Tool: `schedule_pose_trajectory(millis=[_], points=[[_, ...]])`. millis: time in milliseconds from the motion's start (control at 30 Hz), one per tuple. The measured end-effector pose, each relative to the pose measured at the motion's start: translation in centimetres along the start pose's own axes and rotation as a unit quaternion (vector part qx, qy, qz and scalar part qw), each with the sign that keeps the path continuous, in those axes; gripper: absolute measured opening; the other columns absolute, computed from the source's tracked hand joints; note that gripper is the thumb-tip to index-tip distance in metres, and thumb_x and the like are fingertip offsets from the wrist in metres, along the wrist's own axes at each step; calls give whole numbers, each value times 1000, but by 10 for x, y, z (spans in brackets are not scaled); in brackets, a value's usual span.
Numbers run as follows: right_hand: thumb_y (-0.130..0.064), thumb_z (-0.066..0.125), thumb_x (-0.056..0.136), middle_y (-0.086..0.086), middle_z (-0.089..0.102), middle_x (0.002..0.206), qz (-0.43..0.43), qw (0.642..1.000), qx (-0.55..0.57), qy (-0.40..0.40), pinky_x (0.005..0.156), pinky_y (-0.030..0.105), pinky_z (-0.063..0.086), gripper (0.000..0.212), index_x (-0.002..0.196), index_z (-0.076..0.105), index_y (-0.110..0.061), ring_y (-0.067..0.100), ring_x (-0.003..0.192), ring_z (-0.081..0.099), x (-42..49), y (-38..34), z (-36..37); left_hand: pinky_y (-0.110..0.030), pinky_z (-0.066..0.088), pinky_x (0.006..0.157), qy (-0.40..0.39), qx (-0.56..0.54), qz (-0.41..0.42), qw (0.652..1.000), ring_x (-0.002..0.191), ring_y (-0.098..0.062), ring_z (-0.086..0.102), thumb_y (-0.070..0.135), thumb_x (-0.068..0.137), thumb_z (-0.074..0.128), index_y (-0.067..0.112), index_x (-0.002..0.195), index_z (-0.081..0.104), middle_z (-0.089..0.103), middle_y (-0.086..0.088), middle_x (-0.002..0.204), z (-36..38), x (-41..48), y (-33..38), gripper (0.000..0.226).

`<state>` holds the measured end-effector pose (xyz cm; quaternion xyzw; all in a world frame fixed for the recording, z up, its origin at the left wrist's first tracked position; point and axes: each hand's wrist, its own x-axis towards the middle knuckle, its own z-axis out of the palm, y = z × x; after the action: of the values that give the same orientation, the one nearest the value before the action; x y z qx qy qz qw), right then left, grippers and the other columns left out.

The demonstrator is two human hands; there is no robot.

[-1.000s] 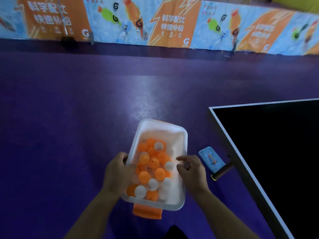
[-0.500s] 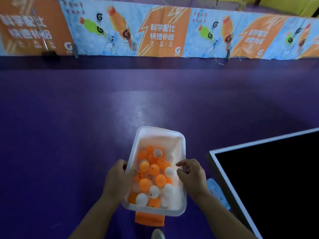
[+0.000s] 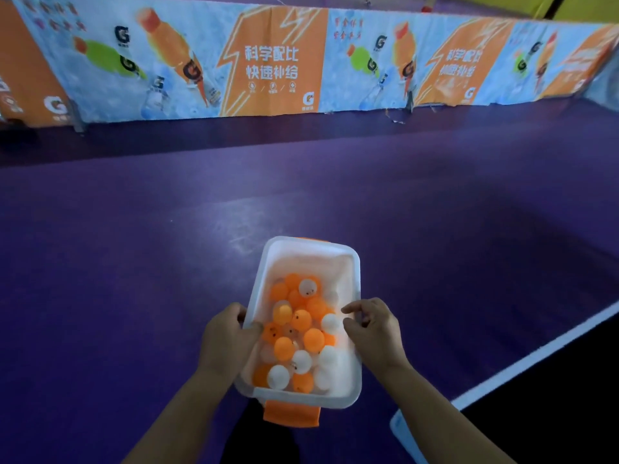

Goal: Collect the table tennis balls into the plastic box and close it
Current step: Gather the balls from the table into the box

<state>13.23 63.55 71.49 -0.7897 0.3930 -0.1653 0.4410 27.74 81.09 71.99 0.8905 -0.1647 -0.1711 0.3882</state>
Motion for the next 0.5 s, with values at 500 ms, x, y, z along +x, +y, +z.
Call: schedule_pose_trajectory(millis=[500], points=[[-10, 65, 80, -11, 55, 93, 139, 975, 2, 173, 62, 12, 40, 24, 96, 65, -29, 5, 80, 53, 235, -12, -36, -27, 31, 47, -153, 47, 101, 982, 56, -15, 50, 18, 77, 62, 18, 64, 45, 53, 2, 61, 93, 292, 159, 22]])
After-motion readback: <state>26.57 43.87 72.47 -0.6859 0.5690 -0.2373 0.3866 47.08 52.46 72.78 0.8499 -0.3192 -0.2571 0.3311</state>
